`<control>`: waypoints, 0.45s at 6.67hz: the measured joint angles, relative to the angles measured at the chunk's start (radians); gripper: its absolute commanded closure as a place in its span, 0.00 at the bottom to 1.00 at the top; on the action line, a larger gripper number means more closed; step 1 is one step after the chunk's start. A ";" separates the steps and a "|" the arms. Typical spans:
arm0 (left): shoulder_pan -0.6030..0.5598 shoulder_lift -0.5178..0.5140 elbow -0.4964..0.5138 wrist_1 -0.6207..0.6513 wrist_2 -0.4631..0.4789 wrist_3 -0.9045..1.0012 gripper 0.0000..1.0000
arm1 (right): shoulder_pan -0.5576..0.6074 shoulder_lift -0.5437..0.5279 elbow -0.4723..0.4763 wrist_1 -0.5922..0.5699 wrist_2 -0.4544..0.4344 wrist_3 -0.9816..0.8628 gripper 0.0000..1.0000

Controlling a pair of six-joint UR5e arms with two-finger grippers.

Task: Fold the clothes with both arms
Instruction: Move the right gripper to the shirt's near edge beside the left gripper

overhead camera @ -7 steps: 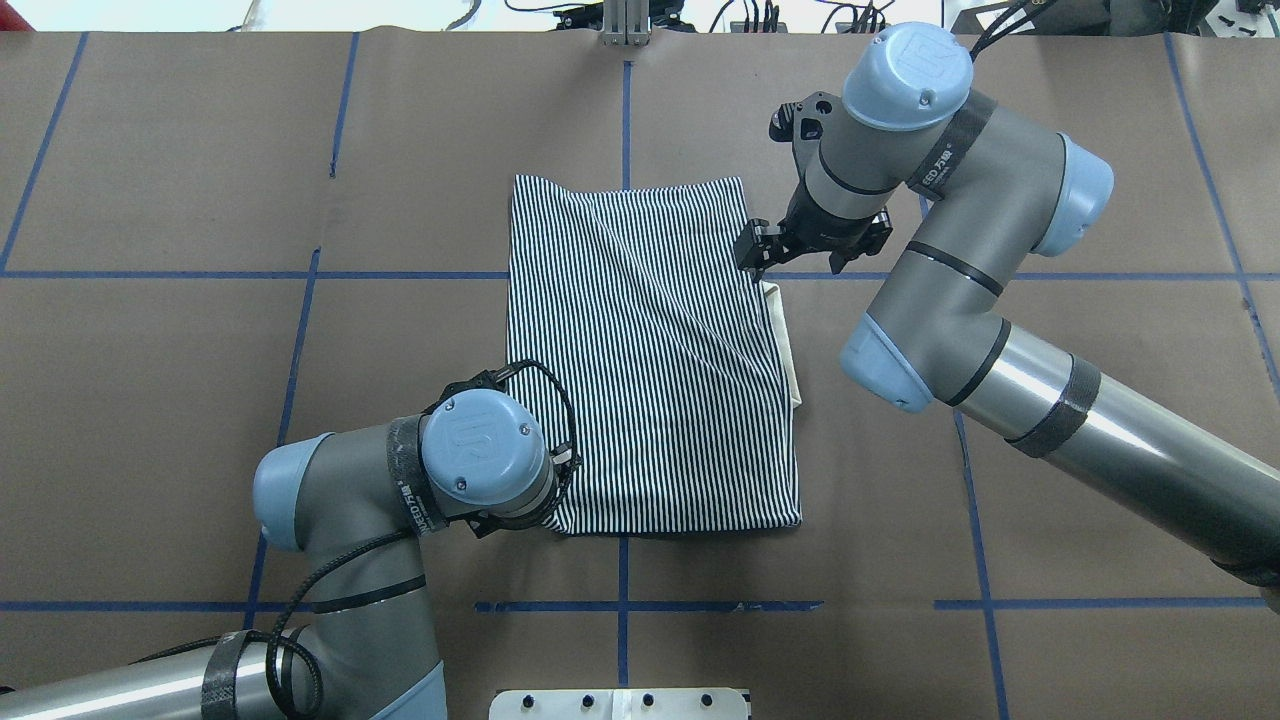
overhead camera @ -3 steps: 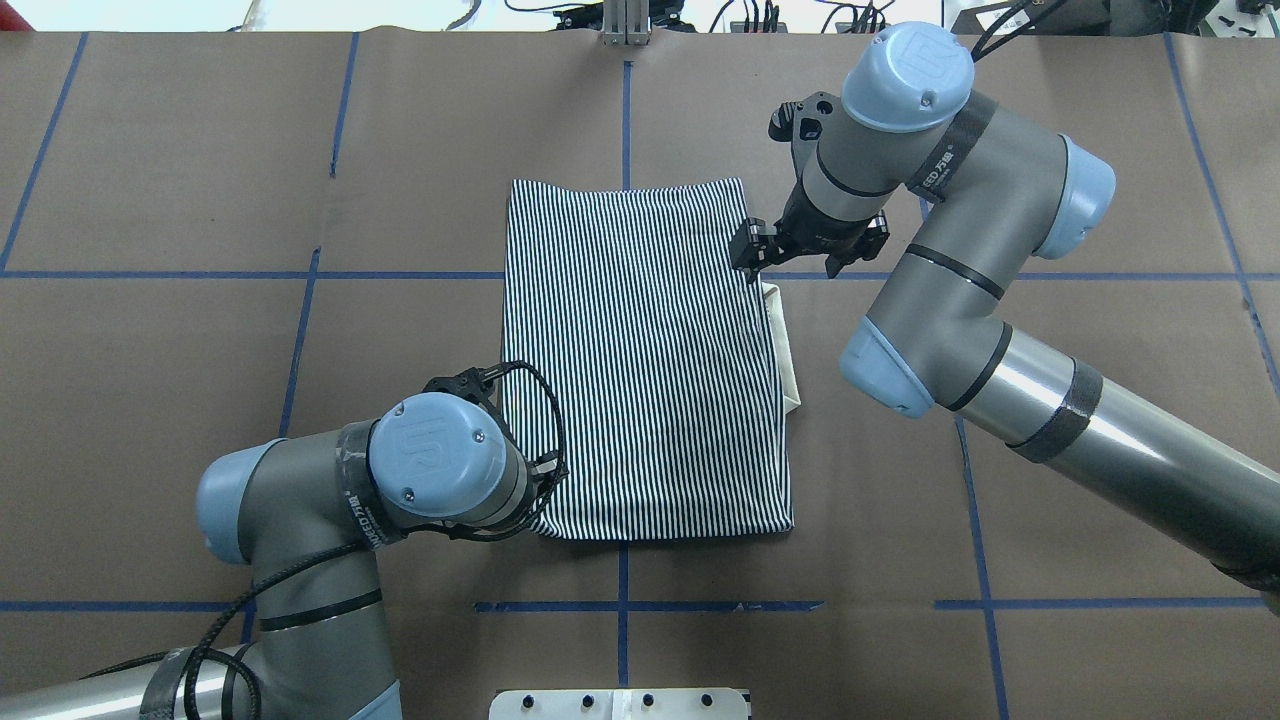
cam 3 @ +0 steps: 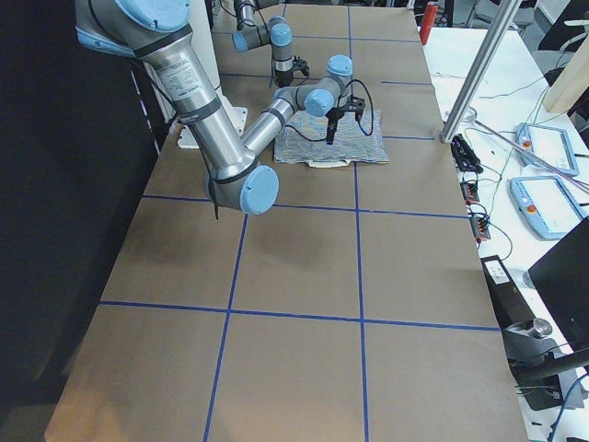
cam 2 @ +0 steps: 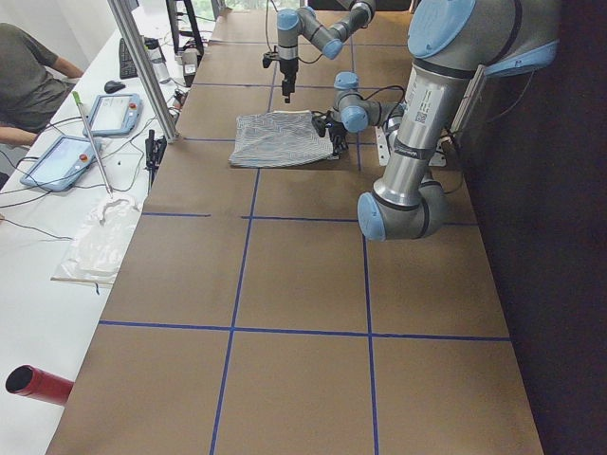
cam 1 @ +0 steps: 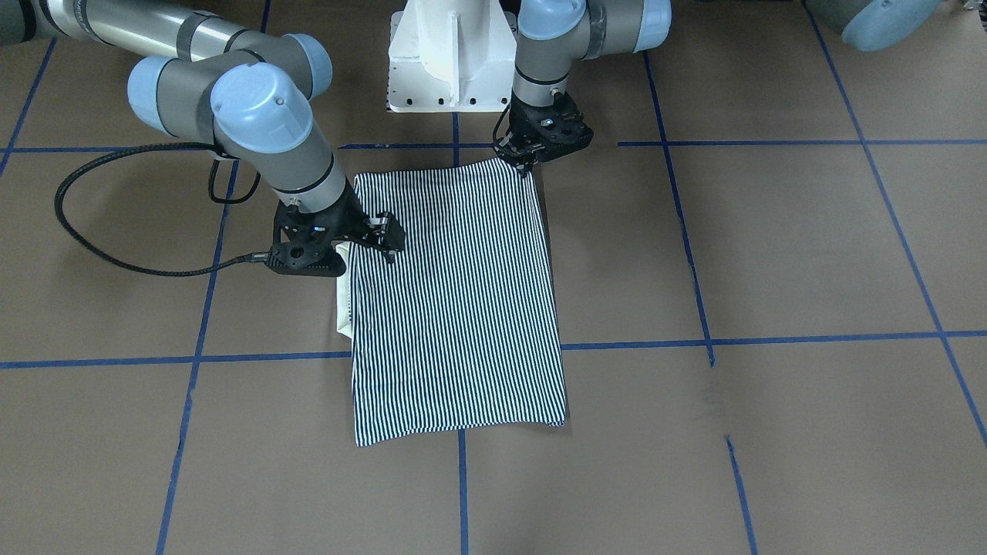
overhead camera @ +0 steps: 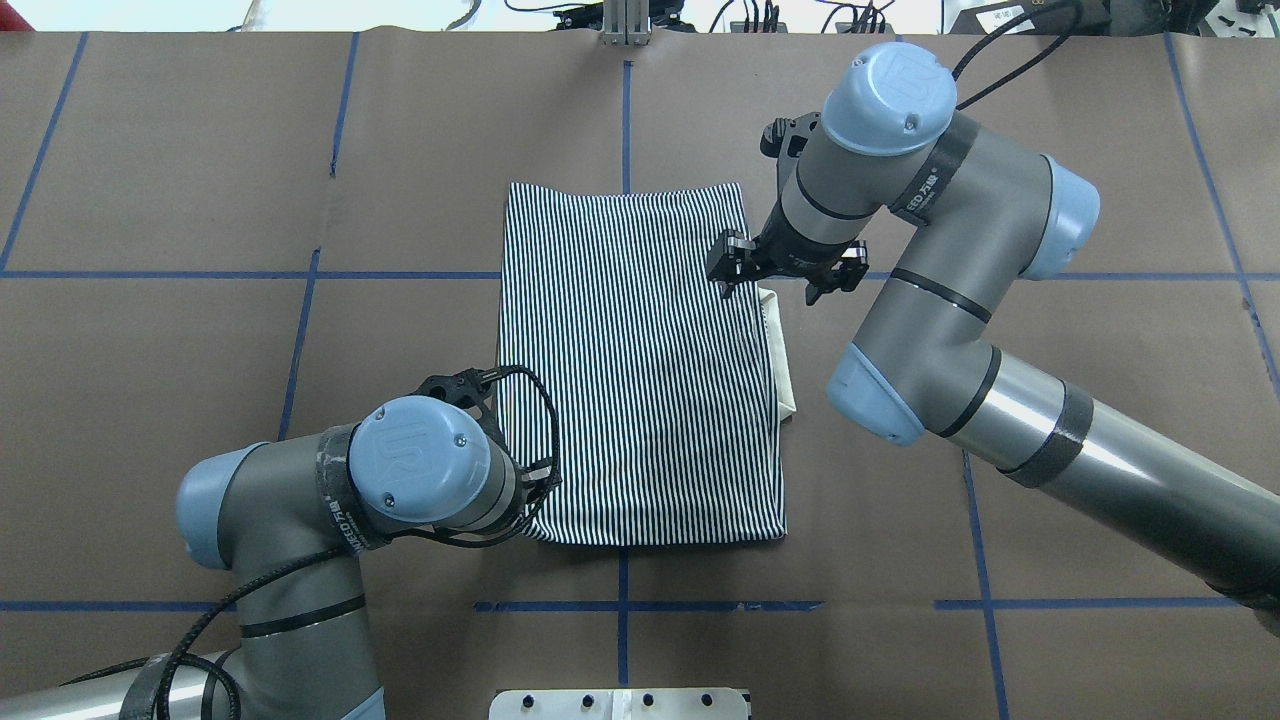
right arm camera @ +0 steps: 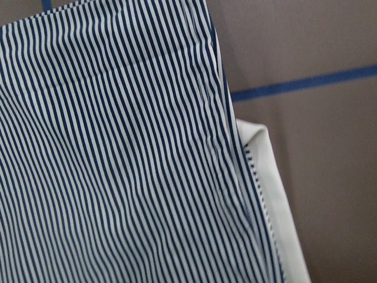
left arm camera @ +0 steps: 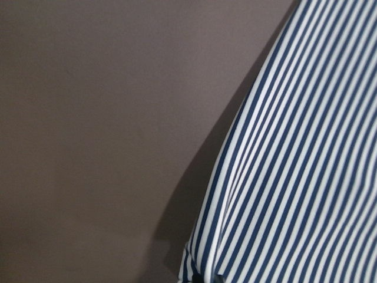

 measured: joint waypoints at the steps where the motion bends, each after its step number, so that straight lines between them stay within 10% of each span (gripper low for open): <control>1: 0.000 0.000 0.000 0.000 0.000 0.002 1.00 | -0.060 -0.003 0.031 0.000 -0.056 0.193 0.00; 3: 0.000 0.002 0.000 0.001 -0.001 0.003 1.00 | -0.186 -0.014 0.063 -0.005 -0.193 0.506 0.00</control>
